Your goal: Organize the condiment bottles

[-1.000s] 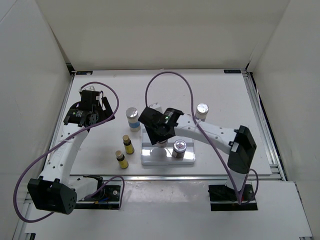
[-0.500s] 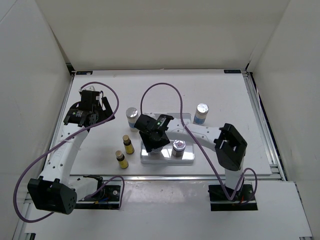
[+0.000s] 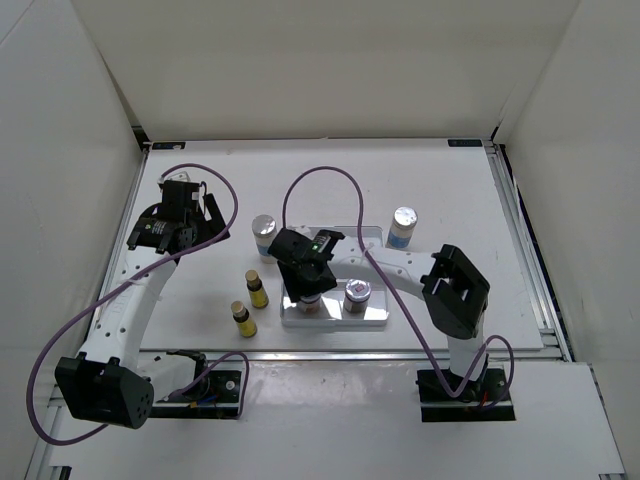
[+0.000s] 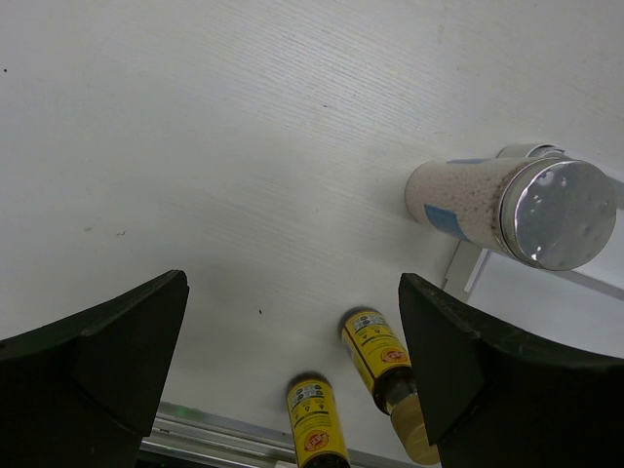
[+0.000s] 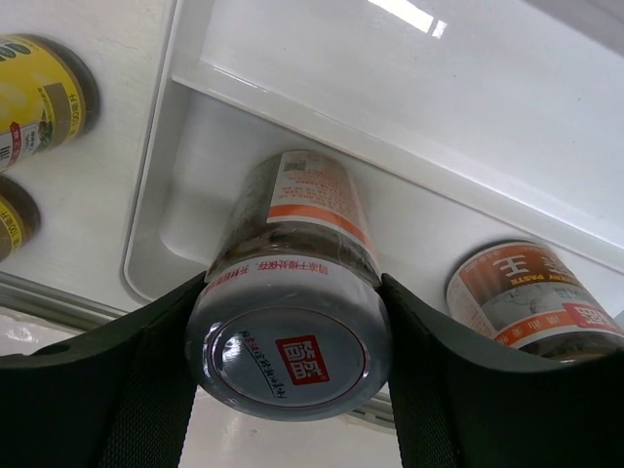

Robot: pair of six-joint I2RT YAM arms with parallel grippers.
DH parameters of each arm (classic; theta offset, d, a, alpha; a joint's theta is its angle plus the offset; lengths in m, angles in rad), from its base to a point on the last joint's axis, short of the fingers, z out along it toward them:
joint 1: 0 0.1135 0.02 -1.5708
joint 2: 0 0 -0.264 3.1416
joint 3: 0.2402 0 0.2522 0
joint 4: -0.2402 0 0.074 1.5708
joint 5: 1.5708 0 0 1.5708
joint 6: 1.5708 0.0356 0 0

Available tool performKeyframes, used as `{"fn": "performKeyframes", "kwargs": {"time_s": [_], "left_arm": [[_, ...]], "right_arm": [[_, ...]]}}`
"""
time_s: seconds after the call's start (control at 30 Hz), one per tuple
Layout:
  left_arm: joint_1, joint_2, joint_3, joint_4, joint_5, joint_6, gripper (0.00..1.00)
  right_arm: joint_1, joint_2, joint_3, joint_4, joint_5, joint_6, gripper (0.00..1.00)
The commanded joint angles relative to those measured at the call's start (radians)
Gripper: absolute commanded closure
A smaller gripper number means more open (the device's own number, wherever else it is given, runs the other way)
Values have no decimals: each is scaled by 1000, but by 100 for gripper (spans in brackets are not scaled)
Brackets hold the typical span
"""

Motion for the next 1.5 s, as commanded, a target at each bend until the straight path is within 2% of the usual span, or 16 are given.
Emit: {"fn": "performKeyframes", "kwargs": {"time_s": [0.0, 0.03, 0.1, 0.33, 0.43, 0.47, 0.53, 0.57, 0.63, 0.73, 0.9, 0.93, 1.03, 1.2, 1.33, 1.47], "left_arm": [[4, -19, 39, 10, 0, 5, 0], [4, -19, 39, 10, 0, 5, 0], [4, -19, 39, 10, 9, 5, 0], [4, -30, 39, 10, 18, 5, 0], [4, -30, 39, 10, 18, -4, 0], [4, -30, 39, 10, 18, -4, 0], [4, -30, 39, 10, 7, -4, 0], [4, -30, 39, 10, -2, -4, 0], [4, -40, 39, 10, -22, -4, 0], [4, -80, 30, 10, -54, -13, 0], [4, -111, 30, 10, -14, -4, 2], [4, -129, 30, 10, 12, 8, 12], [4, -207, 30, 10, 130, 20, 29], [4, -275, 103, -58, 375, 31, 29], [-7, -236, 114, -151, 538, 31, 31], [-60, -214, 27, -199, 526, 4, 31]], "right_arm": [[-2, -17, 7, -77, 44, 20, 31], [-2, -26, 7, -91, 55, 31, 21], [-2, -47, 54, -137, 86, 40, 15], [16, -210, 146, -156, 114, 13, 14], [16, -251, 137, -34, 52, -24, 22], [16, -252, 148, -9, 29, -33, 30], [16, -221, 192, 7, -8, -57, 38], [16, -198, 223, -2, -37, -58, 47], [26, -123, 322, -39, -48, -70, 58], [64, -37, 425, -59, -48, -99, 58], [85, -8, 465, -108, -16, -110, 37], [85, -18, 465, -108, -15, -110, 33], [85, -92, 404, -154, 78, -84, 19], [85, -323, 220, -173, 224, -29, 2], [85, -501, 105, -203, 290, 1, 0], [85, -618, 30, -240, 340, 24, 0]]}}
